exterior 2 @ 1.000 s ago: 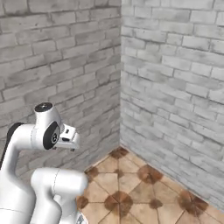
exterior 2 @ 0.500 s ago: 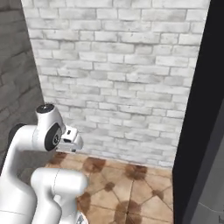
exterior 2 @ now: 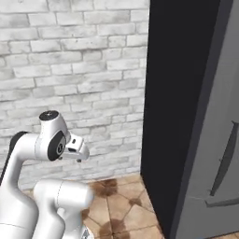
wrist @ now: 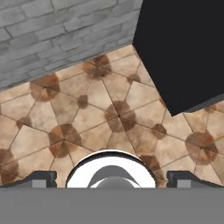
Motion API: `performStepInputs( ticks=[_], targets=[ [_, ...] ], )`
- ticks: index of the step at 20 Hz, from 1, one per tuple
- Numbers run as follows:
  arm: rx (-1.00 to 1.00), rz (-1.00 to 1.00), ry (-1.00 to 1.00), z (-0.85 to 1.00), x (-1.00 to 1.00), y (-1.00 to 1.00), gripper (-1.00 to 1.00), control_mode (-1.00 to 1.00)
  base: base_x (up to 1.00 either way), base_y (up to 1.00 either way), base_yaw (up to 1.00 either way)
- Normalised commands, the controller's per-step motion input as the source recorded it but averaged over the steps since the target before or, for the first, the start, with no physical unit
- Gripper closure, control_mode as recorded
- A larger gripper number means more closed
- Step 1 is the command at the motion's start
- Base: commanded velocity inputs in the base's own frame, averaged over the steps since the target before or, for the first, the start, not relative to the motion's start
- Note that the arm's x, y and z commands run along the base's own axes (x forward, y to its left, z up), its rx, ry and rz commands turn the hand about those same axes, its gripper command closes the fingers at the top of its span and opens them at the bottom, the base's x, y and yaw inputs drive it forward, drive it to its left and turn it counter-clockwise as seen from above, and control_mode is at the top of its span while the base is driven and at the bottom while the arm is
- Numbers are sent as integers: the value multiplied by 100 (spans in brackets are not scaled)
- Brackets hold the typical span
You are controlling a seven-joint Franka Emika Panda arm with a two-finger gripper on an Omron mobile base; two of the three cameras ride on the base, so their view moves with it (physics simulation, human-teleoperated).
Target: Place one of the steaks on the plate and the other in the bowl. Then place the bowl in the fridge.
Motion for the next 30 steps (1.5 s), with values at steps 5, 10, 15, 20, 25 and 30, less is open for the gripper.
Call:
performStepInputs(
  ticks=[5,10,15,20,25,30],
  targets=[
    [0,0,0,0,0,0,-100,100,-35,-7,-50],
    [0,0,0,0,0,0,-100,100,-52,-46,-17],
    [0,0,0,0,0,0,-100,100,-18,-61,0],
    [0,0,0,0,0,0,-100,100,8,-100,1],
    [0,0,0,0,0,0,-100,100,0,-95,0],
    [0,0,0,0,0,0,-100,100,1,-76,0]
  ],
)
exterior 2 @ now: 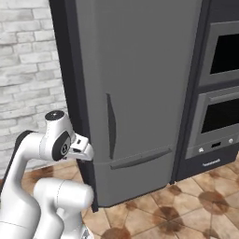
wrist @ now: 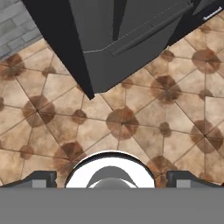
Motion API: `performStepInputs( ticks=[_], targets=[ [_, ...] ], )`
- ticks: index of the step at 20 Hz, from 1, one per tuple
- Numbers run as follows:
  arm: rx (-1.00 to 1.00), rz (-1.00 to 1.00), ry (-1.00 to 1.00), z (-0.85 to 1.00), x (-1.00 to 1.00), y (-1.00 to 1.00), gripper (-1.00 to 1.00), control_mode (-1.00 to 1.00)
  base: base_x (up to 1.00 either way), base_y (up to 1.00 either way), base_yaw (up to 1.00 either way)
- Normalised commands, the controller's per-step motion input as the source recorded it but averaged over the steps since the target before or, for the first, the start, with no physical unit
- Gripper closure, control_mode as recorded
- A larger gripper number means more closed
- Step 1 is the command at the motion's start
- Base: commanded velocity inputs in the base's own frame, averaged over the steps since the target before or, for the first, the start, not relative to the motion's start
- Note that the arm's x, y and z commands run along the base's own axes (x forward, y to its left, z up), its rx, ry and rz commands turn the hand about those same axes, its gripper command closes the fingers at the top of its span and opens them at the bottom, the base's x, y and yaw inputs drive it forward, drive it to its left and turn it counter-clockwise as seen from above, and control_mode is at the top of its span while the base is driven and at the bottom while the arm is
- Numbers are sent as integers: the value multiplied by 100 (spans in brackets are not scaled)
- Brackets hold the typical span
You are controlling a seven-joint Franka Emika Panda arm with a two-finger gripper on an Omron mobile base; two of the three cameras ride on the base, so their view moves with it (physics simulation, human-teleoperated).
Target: Place one of the steaks on the plate and the other in the bowl. Then place the bowl in the fridge.
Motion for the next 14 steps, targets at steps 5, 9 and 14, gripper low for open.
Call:
performStepInputs(
  ticks=[5,9,14],
  targets=[
    [0,0,0,0,0,0,-100,100,7,-42,0],
    [0,0,0,0,0,0,-100,100,2,0,0],
    [0,0,0,0,0,0,-100,100,11,0,0]
  ],
)
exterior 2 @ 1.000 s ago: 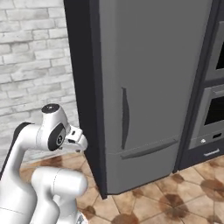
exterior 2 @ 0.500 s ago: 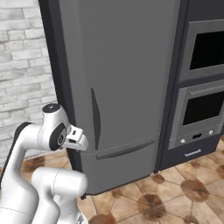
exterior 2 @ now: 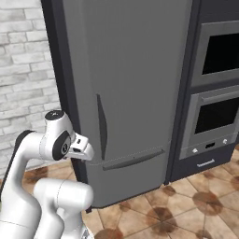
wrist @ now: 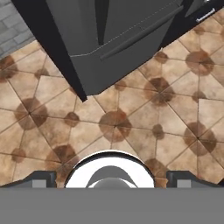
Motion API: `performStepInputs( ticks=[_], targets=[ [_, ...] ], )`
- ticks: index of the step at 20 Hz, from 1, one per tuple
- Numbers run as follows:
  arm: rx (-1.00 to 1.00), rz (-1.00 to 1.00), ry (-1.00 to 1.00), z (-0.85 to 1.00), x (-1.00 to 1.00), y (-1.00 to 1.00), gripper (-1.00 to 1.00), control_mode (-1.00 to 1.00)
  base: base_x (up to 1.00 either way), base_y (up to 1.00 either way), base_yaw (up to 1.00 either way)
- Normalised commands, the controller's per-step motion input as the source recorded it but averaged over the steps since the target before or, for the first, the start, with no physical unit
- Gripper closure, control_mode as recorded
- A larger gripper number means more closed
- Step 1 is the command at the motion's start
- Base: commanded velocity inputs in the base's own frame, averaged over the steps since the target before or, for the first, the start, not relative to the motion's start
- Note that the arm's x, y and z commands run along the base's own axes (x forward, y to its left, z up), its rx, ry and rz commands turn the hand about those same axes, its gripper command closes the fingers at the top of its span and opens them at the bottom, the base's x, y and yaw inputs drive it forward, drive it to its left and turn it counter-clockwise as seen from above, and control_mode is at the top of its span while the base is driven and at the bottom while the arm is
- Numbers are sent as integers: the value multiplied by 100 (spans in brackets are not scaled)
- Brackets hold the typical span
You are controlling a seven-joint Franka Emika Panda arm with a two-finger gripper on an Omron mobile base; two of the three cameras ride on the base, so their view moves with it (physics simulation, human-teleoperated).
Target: Place one of the steaks on the plate and the other in the bowl. Then place the bowl in the fridge.
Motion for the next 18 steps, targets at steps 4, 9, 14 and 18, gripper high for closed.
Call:
performStepInputs(
  ticks=[4,9,14,18],
  targets=[
    [0,4,-3,1,24,-19,-100,-100,11,-7,1],
    [1,31,-19,4,76,-44,-100,-100,0,0,0],
    [12,31,-8,9,100,-7,-100,-100,0,0,0],
    [-1,6,22,11,93,20,-100,-100,0,0,0]
  ],
)
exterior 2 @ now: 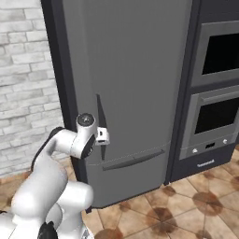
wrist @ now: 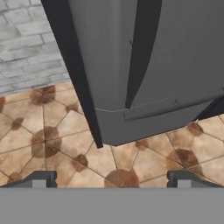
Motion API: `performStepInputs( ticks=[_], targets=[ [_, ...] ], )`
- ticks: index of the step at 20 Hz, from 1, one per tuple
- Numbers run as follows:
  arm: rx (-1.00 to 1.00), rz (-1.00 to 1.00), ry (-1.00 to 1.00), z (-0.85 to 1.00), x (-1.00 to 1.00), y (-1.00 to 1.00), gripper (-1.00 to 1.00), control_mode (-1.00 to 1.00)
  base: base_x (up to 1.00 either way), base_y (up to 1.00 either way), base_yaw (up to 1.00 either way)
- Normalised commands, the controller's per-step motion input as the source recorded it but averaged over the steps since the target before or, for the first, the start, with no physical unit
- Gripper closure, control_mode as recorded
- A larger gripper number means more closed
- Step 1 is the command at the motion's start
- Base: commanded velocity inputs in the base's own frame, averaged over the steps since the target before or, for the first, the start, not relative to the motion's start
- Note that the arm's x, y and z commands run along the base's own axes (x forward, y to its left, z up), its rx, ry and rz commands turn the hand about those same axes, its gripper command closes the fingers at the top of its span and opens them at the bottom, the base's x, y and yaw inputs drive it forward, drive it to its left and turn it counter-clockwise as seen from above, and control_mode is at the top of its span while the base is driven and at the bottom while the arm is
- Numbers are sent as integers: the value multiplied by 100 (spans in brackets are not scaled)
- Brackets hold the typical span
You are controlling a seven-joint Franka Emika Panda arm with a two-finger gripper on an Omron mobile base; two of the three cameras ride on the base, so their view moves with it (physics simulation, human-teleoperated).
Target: Place one of the steaks on the plate and the other in the bowl. Then place the bowl in the fridge.
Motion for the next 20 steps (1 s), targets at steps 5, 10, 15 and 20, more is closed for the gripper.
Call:
performStepInputs(
  ticks=[5,10,15,20],
  targets=[
    [0,0,13,15,88,0,-100,-100,0,0,0],
    [0,7,-9,-1,69,0,-100,-100,0,0,0],
    [0,6,-16,-1,41,0,-100,-100,0,0,0],
    [0,4,0,0,56,0,-100,-100,0,0,0]
  ],
)
